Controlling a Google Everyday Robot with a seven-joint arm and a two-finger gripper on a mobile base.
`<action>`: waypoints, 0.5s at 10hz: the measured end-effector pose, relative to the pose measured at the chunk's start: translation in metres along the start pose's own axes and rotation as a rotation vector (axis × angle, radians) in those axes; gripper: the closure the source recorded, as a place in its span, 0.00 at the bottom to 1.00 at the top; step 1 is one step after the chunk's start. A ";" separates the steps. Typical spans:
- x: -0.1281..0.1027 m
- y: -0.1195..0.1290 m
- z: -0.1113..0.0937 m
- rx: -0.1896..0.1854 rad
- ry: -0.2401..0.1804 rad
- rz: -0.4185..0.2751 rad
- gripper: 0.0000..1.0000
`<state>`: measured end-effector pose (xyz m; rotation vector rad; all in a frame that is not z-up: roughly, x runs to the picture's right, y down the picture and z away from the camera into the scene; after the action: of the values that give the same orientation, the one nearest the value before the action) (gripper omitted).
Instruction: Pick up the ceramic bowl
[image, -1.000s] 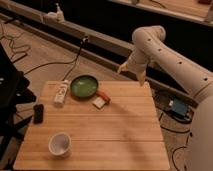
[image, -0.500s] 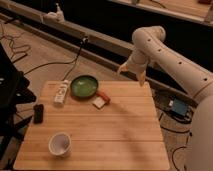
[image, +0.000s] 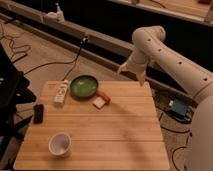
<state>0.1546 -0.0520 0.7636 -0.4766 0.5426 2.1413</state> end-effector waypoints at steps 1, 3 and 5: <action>0.001 0.008 0.002 -0.030 0.004 0.002 0.20; 0.010 0.036 0.011 -0.109 0.020 0.003 0.20; 0.020 0.062 0.020 -0.178 0.033 0.000 0.20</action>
<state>0.0898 -0.0614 0.7830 -0.6115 0.3717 2.1953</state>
